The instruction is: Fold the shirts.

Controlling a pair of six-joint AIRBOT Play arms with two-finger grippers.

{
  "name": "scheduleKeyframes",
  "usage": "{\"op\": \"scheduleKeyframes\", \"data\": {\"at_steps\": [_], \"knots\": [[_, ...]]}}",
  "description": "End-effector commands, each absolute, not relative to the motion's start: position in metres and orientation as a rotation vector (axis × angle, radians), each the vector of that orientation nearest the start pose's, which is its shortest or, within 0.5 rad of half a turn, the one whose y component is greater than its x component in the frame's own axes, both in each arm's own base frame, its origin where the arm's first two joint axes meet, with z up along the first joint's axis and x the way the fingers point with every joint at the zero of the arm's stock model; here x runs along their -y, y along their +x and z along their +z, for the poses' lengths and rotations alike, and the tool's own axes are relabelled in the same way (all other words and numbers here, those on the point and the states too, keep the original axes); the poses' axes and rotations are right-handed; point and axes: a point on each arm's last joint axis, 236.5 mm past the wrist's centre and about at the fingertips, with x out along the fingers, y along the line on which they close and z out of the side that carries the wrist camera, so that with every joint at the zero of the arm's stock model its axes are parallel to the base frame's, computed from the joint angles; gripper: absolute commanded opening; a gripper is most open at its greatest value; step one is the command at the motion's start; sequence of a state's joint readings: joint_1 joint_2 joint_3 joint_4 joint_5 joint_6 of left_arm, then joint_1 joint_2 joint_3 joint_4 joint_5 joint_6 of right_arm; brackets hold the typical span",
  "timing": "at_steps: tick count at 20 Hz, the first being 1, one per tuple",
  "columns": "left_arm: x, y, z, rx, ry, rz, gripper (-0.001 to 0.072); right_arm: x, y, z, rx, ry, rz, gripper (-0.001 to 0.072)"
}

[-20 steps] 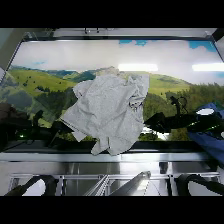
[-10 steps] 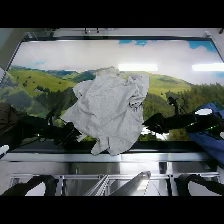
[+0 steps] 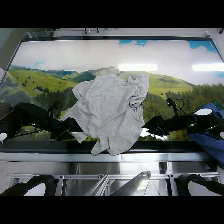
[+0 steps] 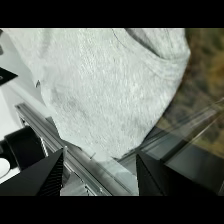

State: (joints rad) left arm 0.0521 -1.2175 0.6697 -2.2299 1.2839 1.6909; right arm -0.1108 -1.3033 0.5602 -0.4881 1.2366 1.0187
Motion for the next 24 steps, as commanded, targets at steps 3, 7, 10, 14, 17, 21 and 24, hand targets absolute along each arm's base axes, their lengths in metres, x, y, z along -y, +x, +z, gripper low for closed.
{"op": "scheduleKeyframes", "data": {"at_steps": [3, 7, 10, 14, 17, 21, 24], "knots": [[0.096, 0.197, -0.079, -1.723, -0.616, -0.216, 0.0655, -0.168, 0.24, -0.062, -1.518, 0.863, 0.661, 0.0484], [0.103, 0.21, -0.099, -1.626, -0.79, -0.185, 0.0654, -0.168, 0.24, -0.063, -1.516, 0.862, 0.659, 0.0484], [0.122, 0.219, -0.113, -1.634, -0.849, -0.223, 0.0635, -0.169, 0.237, -0.061, -1.526, 0.866, 0.673, 0.0484], [0.147, 0.221, -0.13, -1.724, -0.791, -0.278, 0.027, -0.172, 0.232, -0.057, -1.544, 0.878, 0.696, 0.0484], [0.159, 0.234, -0.126, -1.716, -0.73, -0.332, 0.0063, -0.173, 0.221, -0.064, -1.57, 0.895, 0.681, 0.0484], [0.156, 0.235, -0.112, -1.686, -0.678, -0.364, 0.0019, -0.183, 0.206, -0.096, -1.597, 0.849, 0.605, 0.0484], [0.149, 0.244, -0.1, -1.631, -0.689, -0.36, 0.002, -0.206, 0.219, -0.105, -1.548, 0.851, 0.581, 0.0484]]}}
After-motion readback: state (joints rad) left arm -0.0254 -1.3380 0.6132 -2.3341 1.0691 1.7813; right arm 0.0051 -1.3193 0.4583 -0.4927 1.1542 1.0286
